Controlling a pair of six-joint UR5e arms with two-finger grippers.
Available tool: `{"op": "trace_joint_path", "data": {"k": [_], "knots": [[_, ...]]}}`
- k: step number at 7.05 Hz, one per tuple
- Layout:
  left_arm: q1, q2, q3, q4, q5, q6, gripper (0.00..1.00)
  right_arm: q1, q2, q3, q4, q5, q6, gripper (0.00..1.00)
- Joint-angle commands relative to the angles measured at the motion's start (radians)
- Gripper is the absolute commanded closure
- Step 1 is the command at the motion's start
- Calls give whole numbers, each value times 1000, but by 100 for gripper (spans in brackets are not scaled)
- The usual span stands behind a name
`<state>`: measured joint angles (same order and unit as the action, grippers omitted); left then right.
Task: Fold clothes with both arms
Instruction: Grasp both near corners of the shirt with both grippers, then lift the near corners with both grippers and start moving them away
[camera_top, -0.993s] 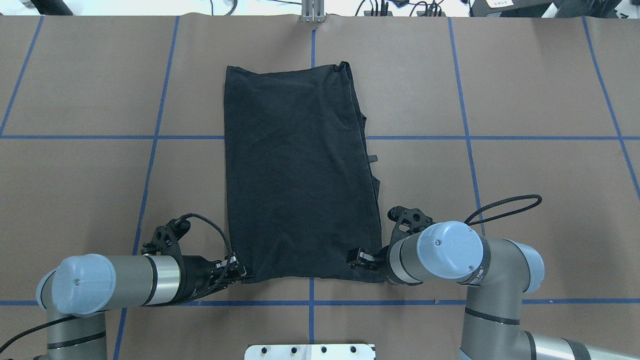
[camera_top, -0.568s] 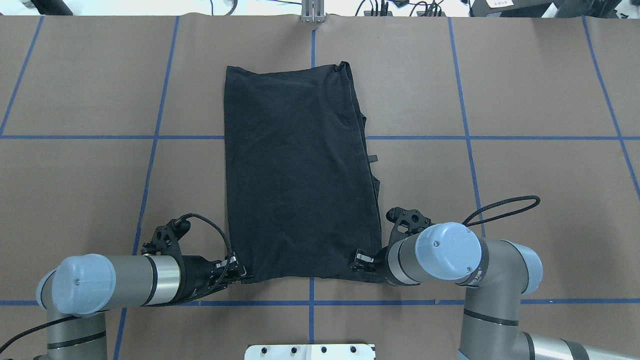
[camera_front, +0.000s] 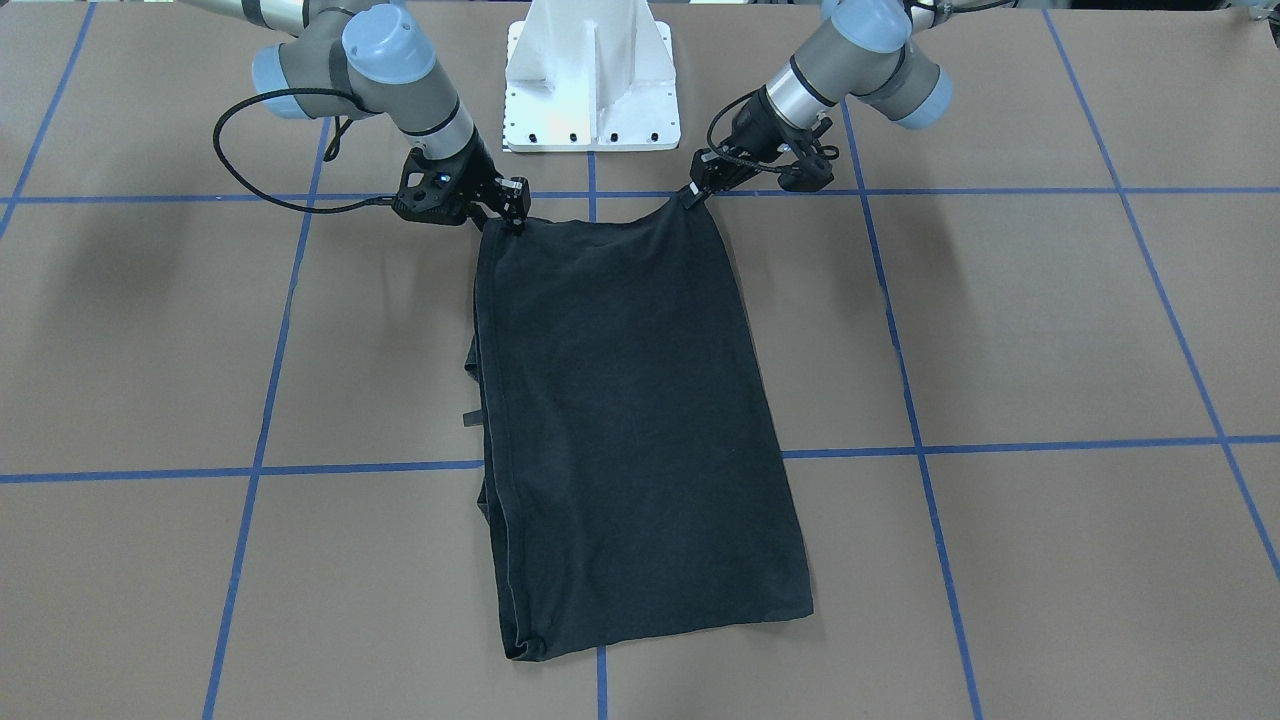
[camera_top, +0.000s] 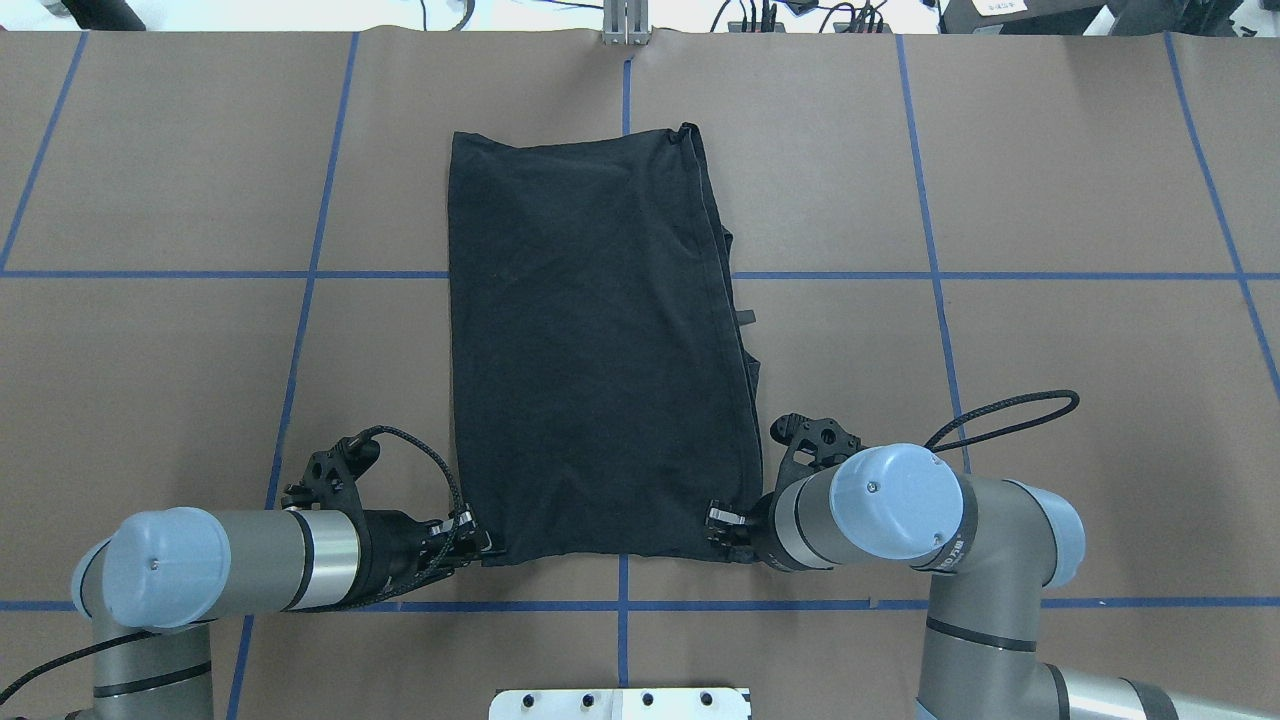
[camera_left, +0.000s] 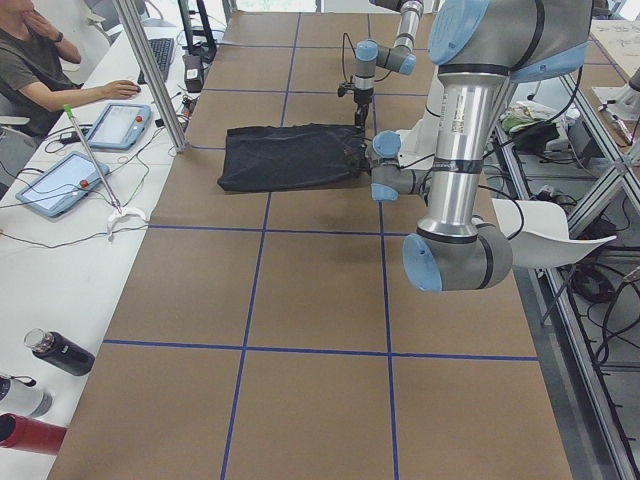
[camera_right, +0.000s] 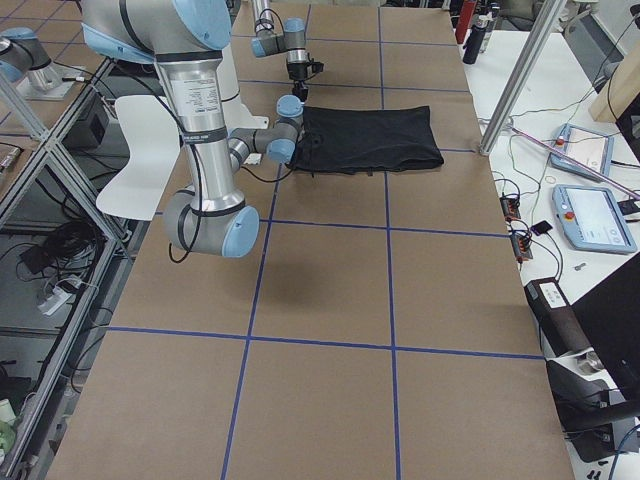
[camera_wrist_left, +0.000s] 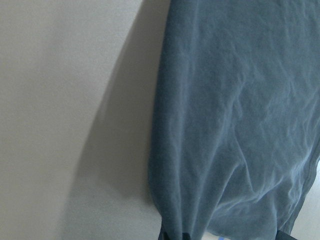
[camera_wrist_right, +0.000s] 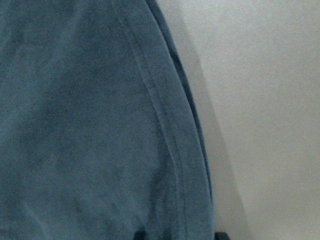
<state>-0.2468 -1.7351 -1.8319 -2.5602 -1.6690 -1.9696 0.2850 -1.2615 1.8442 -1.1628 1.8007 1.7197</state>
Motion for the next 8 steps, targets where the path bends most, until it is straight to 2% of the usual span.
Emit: {"op": "trace_joint_path", "data": {"k": [1,2,3,5,7,8], "knots": [[0,0,-1,0,0,0,100,2,2,3,0,2,0,82],[0,0,0,0,0,0,100,2,1,6,2,-1,1,96],[0,0,-1,0,0,0,100,2,2,10,2,-9,3,100],[-2,0,-13,0,-6,0,100,3,1,24,5,2,0,100],[-17,18,-74,0,-52,0,100,6,-21,84,5,20,1,100],[-17,35,-79,0,-57,0,100,8,-57,131,8,58,1,100]]}}
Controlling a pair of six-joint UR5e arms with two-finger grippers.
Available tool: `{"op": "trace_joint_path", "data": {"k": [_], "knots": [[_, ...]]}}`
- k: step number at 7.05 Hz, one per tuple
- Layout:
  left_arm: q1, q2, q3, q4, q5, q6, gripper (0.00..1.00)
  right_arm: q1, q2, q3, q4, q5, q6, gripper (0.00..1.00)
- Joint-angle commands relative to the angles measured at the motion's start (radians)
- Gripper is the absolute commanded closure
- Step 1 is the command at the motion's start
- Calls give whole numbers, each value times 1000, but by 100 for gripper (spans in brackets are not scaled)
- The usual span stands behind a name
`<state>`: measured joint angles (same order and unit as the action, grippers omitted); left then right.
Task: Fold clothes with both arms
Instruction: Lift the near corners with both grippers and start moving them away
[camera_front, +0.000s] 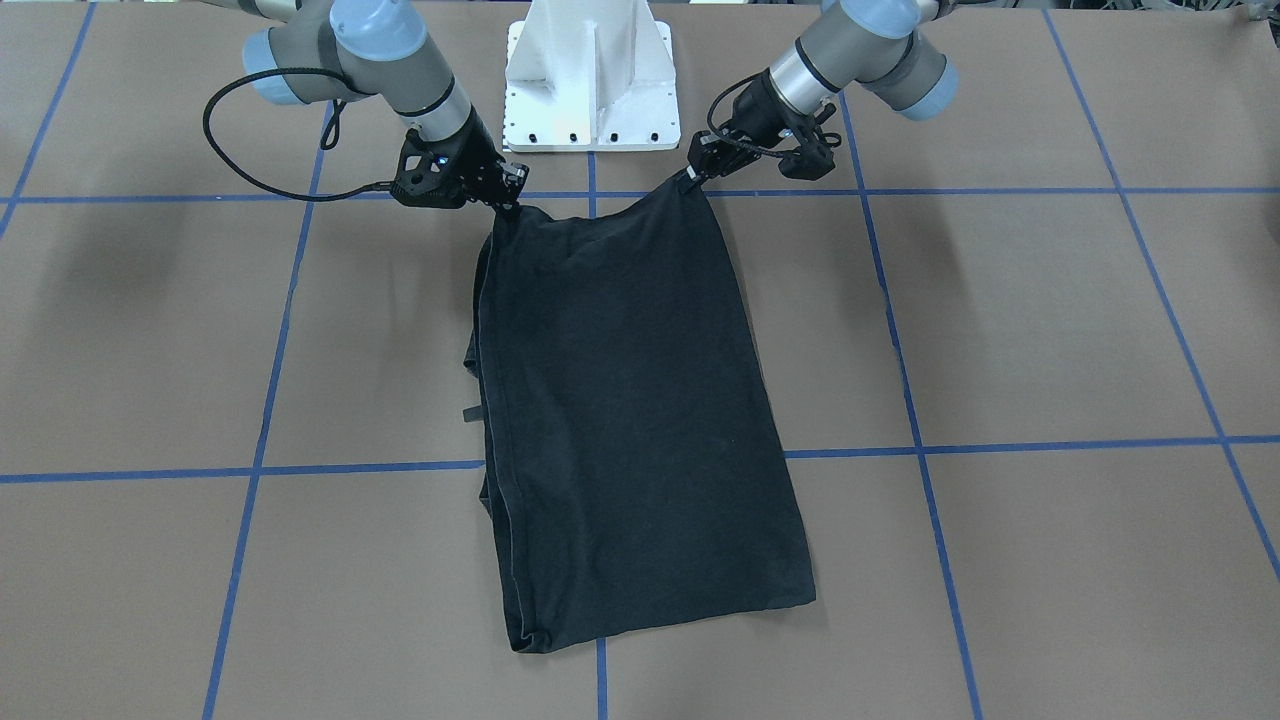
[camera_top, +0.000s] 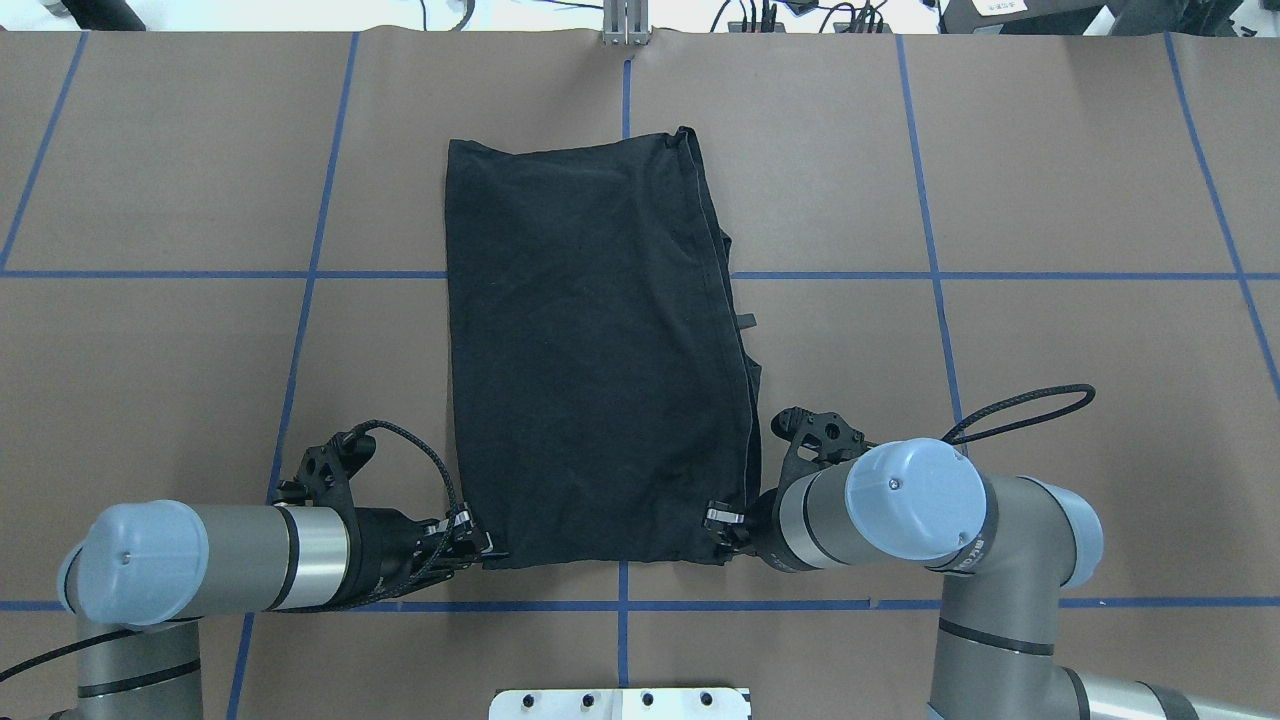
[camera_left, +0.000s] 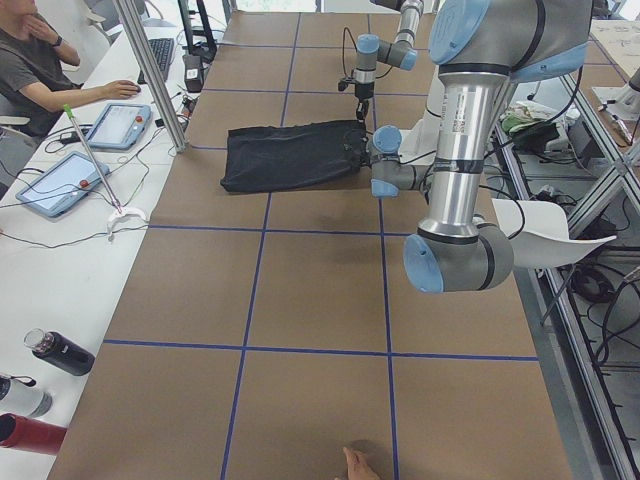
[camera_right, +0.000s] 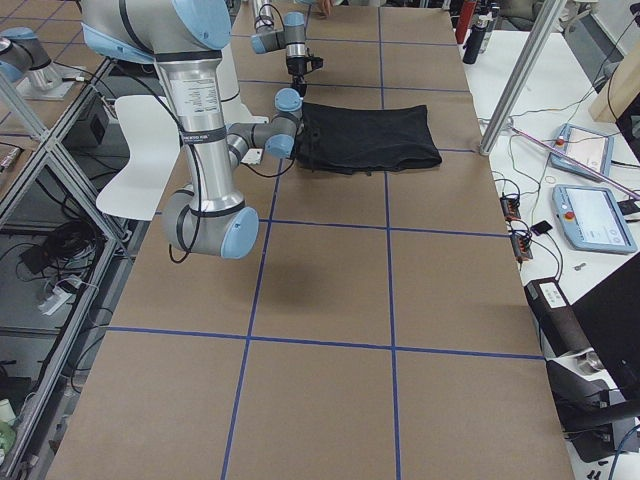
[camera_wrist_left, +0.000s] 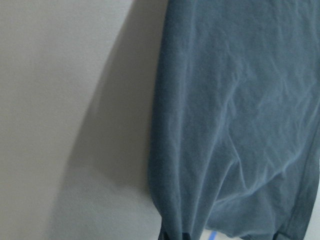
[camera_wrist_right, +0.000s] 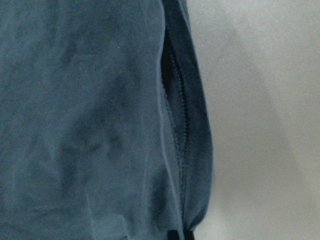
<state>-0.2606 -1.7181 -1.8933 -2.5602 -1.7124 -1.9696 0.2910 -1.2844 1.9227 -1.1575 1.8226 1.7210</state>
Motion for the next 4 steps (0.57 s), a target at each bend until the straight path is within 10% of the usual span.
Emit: {"op": "trace_joint_path", "data": {"k": [1,4], "knots": [[-3,28,-29,0,-26,0,100,0,-77,108,2,62,0,100],[13,98,-95,-2,-38,0,100,0,-121,147,7,220,0,100]]}}
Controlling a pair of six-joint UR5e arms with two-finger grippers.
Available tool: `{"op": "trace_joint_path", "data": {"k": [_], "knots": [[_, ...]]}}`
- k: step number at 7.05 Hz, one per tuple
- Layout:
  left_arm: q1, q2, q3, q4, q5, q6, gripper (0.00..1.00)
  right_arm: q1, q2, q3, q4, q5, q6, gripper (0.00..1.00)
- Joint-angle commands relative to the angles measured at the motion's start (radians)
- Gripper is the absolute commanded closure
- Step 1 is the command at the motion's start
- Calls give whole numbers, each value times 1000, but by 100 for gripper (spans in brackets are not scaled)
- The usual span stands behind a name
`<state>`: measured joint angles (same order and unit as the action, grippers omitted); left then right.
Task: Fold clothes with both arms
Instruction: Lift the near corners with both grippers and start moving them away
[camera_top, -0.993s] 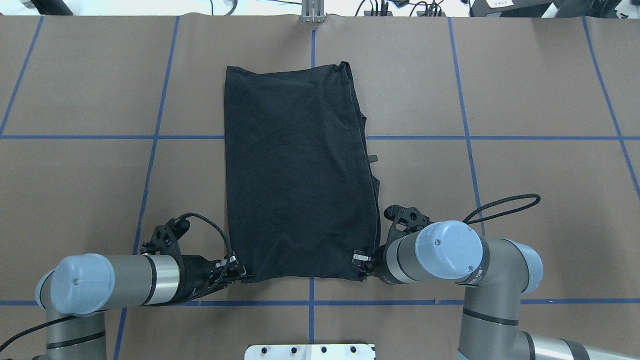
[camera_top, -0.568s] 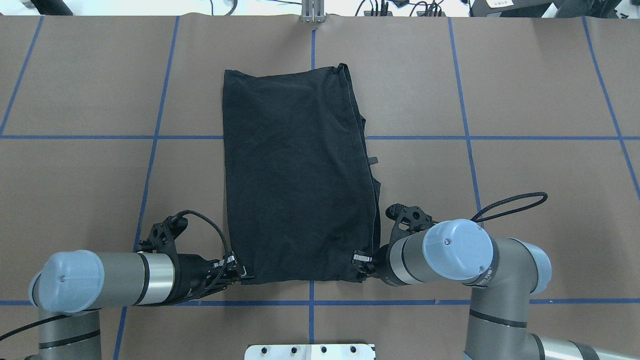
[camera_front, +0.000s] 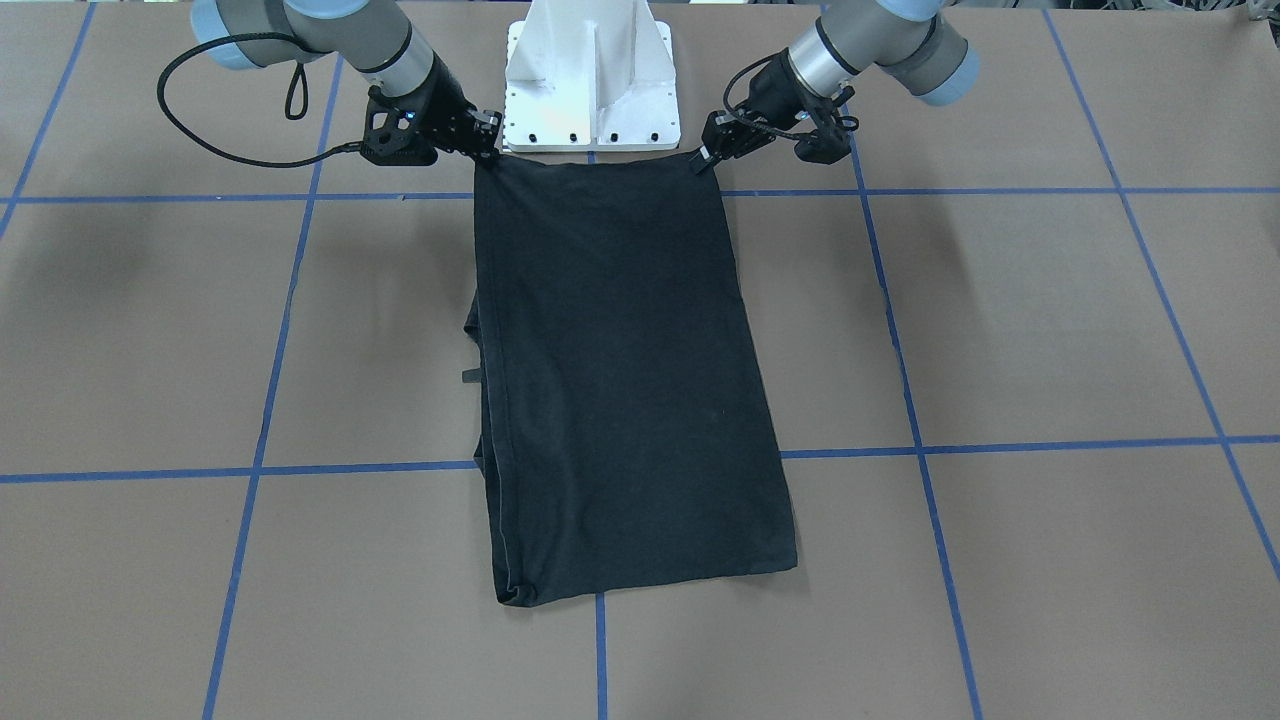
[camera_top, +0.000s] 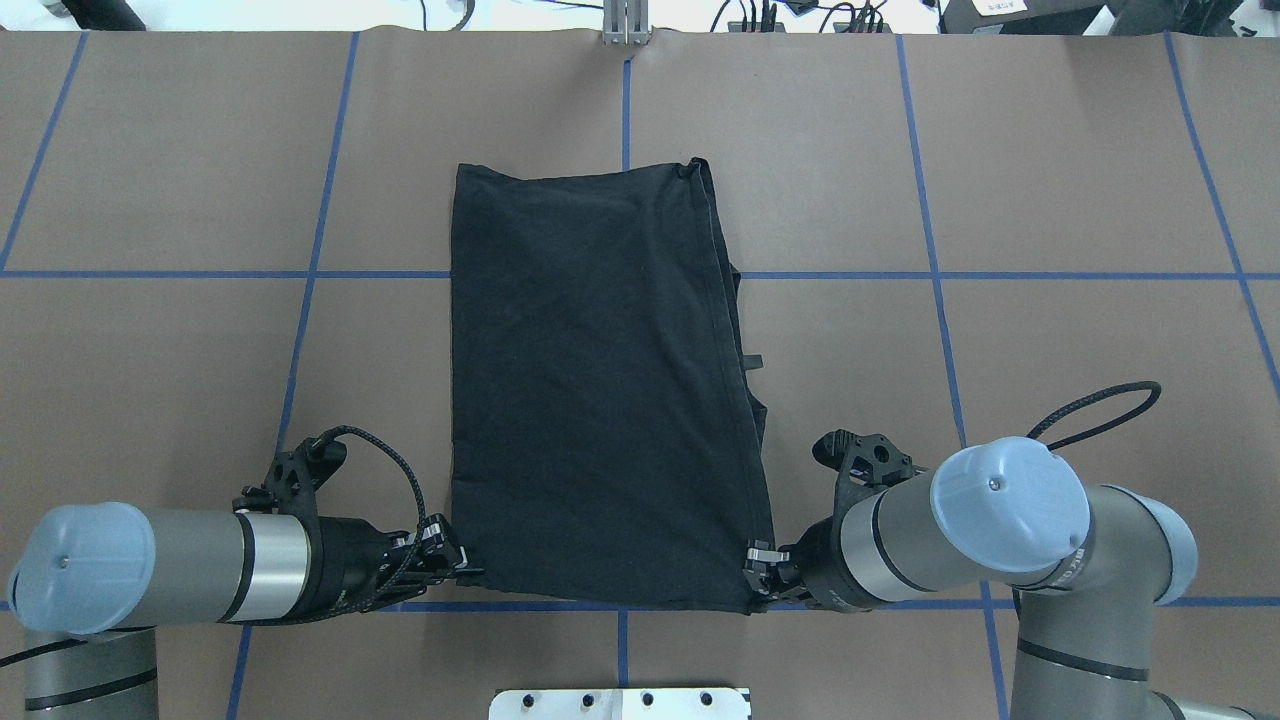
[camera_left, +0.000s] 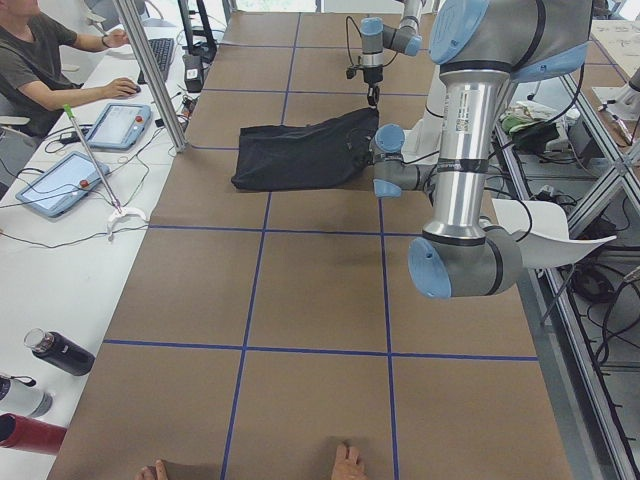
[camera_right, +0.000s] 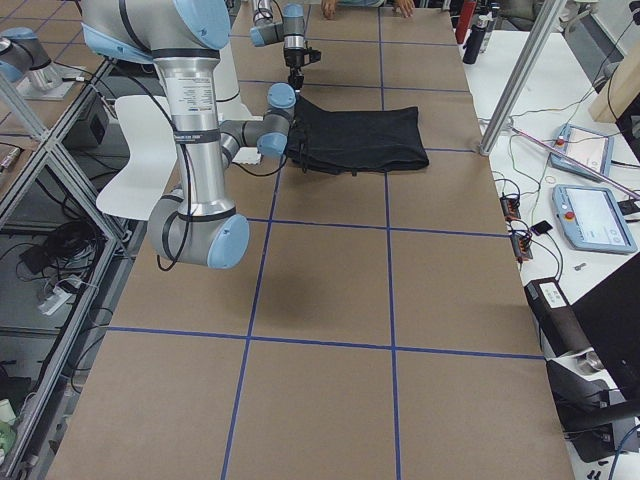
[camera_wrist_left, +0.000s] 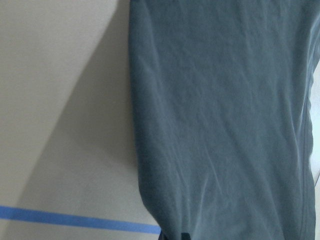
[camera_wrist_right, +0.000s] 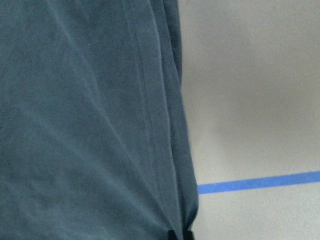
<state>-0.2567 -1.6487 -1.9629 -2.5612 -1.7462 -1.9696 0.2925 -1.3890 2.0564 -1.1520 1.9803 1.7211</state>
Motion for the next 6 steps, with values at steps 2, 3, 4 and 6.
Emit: {"op": "trace_joint_path", "data": {"k": [2,3,4,6], "knots": [[61,30,-31,-1,-21,-3,100,-9,-19,39,3,165,55,100],[95,30,-37,-1,-21,-3,100,-31,-22,57,3,170,95,100],[115,32,-54,-1,-21,-5,100,-39,-22,64,3,170,100,100],[114,35,-88,1,-27,-5,100,3,-8,58,3,170,97,100]]}}
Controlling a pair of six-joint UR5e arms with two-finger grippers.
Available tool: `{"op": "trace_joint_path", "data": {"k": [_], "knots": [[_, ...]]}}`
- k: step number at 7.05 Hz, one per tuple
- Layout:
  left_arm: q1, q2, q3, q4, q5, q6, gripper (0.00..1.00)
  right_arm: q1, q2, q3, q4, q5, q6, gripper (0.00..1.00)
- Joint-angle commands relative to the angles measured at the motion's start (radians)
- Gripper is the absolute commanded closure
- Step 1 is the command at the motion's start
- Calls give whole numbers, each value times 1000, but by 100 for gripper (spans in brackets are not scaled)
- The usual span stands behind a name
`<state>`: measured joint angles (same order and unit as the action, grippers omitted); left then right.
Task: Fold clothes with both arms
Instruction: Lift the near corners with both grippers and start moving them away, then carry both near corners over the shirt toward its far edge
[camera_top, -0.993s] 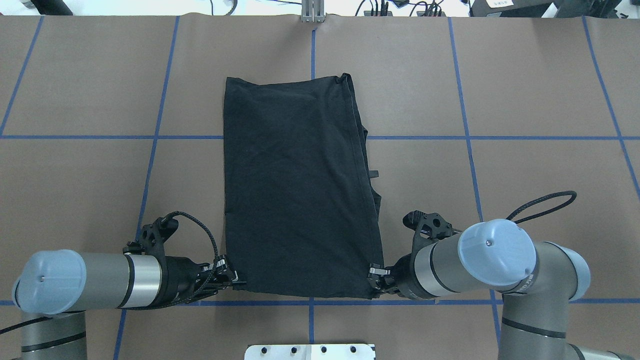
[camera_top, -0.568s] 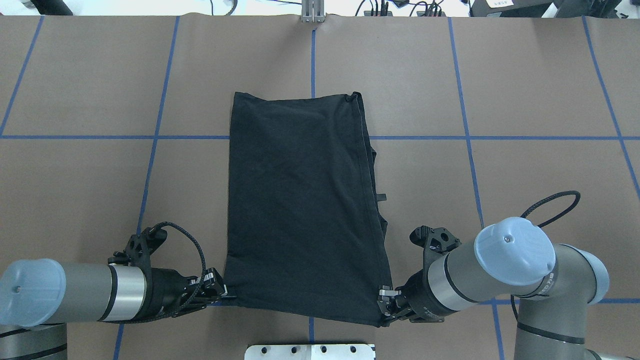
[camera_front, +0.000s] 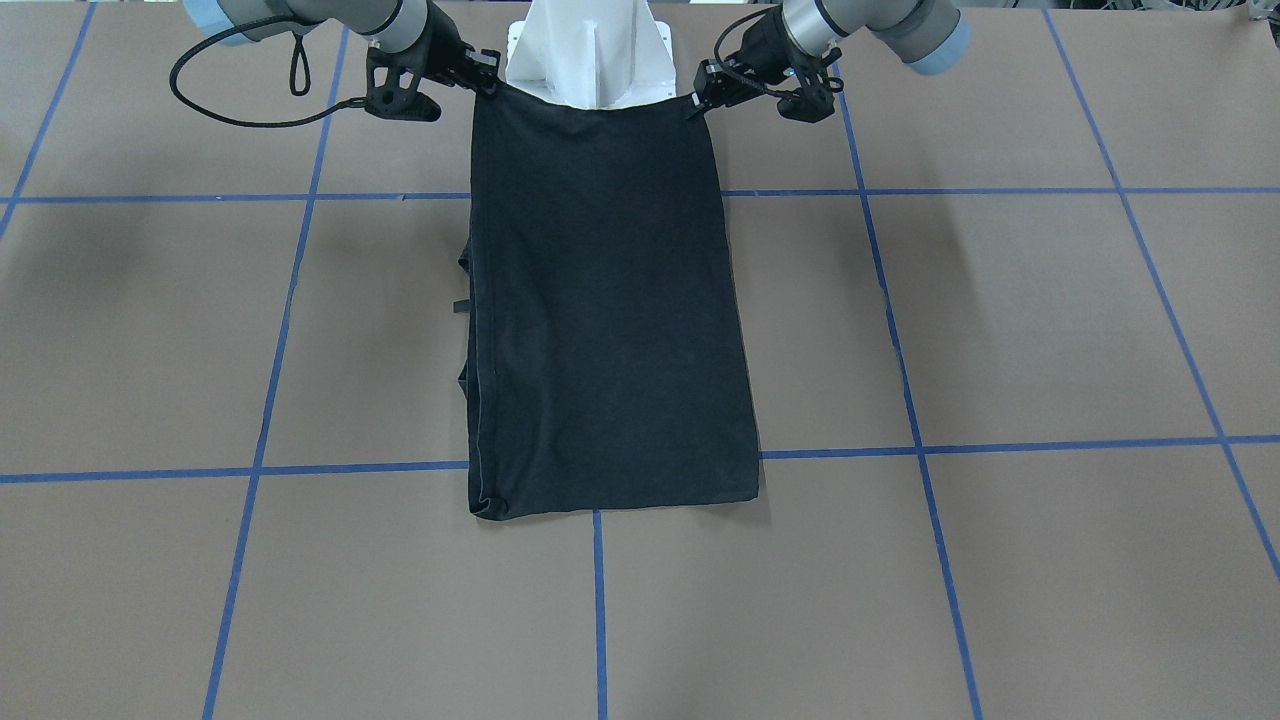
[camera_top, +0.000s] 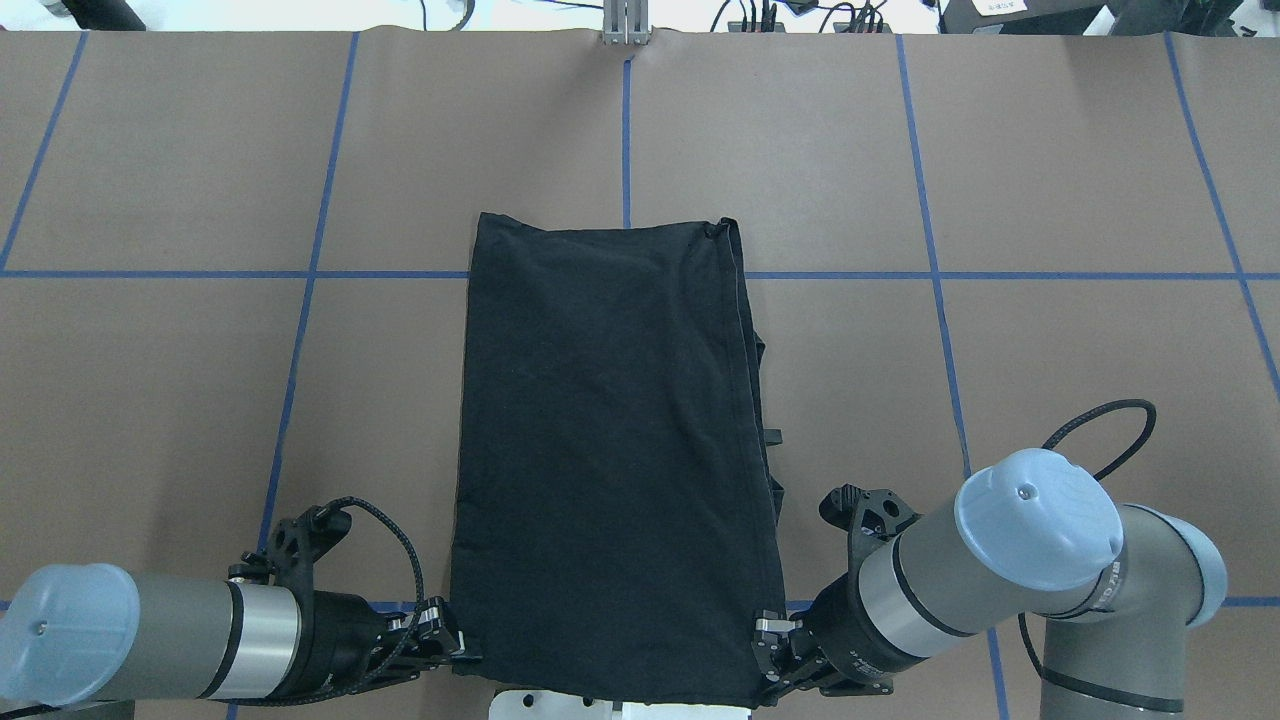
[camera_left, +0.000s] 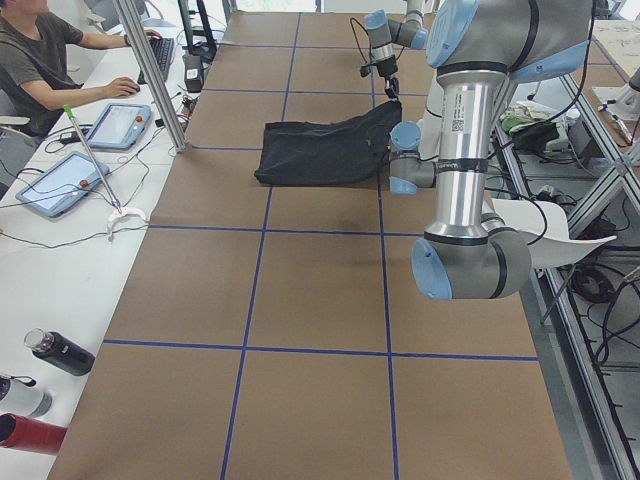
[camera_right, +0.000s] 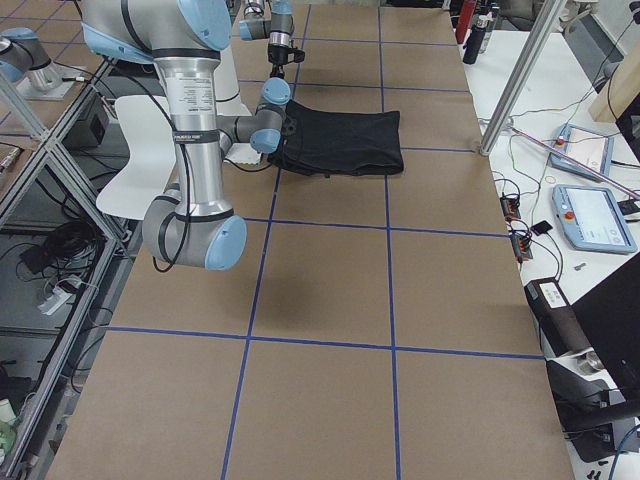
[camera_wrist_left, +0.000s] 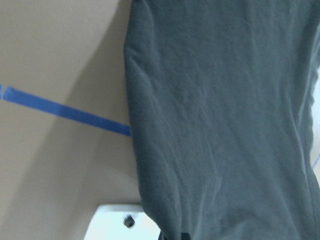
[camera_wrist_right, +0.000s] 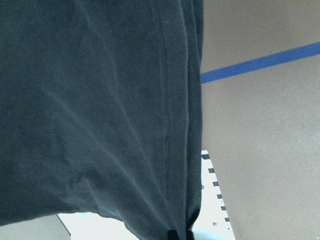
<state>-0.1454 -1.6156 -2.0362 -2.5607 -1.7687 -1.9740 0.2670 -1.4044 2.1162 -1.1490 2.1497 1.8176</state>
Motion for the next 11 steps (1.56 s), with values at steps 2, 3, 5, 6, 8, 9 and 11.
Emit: {"op": "trace_joint_path", "data": {"k": [2,3,5,6,8,9,11], "knots": [[-107,-4,-18,1,-85,13,100,131,21,-13,0,-4,-20,100],[-199,-16,-18,14,-162,17,100,182,33,-24,0,-7,-55,100],[-317,-79,11,36,-192,21,100,285,144,-137,0,-8,-67,100],[-386,-143,60,36,-225,40,100,325,168,-153,2,-11,-72,100],[-498,-333,256,124,-259,114,100,391,191,-180,2,-14,-141,100],[-543,-372,316,149,-258,156,100,428,238,-227,0,-30,-170,100],[-630,-394,369,148,-261,216,100,455,320,-341,0,-81,-178,100]]}}
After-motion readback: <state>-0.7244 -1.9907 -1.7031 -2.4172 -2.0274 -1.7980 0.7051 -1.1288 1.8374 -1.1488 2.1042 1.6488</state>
